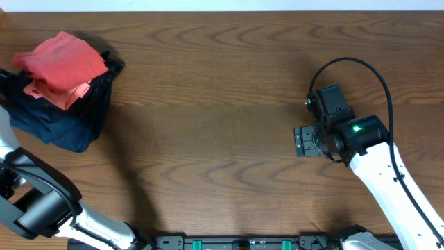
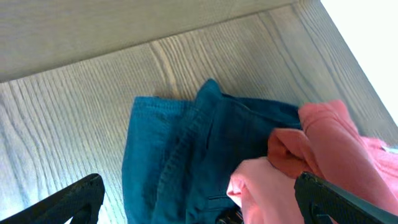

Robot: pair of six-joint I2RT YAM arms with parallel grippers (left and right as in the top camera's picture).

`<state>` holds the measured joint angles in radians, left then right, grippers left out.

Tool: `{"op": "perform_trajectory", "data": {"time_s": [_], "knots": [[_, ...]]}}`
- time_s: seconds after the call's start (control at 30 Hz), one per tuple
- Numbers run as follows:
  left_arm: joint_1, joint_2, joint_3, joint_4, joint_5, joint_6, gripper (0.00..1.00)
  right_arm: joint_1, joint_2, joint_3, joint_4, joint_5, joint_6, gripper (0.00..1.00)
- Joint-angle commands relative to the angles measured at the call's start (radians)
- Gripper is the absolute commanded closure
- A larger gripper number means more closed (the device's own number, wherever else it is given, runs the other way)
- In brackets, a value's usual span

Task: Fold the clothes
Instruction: 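Carry the shirt left and place it on top of the clothes stack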

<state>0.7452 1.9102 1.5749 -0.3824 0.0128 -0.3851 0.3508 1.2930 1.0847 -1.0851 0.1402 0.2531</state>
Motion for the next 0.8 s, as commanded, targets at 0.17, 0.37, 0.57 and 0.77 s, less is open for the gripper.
{"op": "perform_trajectory", "data": {"time_s": [0.17, 0.37, 0.57, 0.77], "knots": [[-0.053, -0.056, -0.006, 0.105, 0.275, 0.070, 0.02, -0.008, -0.010, 0.015, 0.068, 0.007, 0.004, 0.01], [-0.162, -0.153, -0.006, 0.142, 0.275, 0.193, 0.02, -0.008, -0.010, 0.015, 0.134, -0.026, 0.004, 0.01], [-0.270, -0.156, -0.006, 0.098, 0.432, 0.094, 0.02, -0.008, 0.000, 0.015, 0.144, -0.025, 0.004, 0.01], [-0.289, -0.085, -0.018, -0.002, 0.416, 0.014, 0.02, -0.008, 0.014, 0.014, 0.128, -0.038, 0.004, 0.01]]}}
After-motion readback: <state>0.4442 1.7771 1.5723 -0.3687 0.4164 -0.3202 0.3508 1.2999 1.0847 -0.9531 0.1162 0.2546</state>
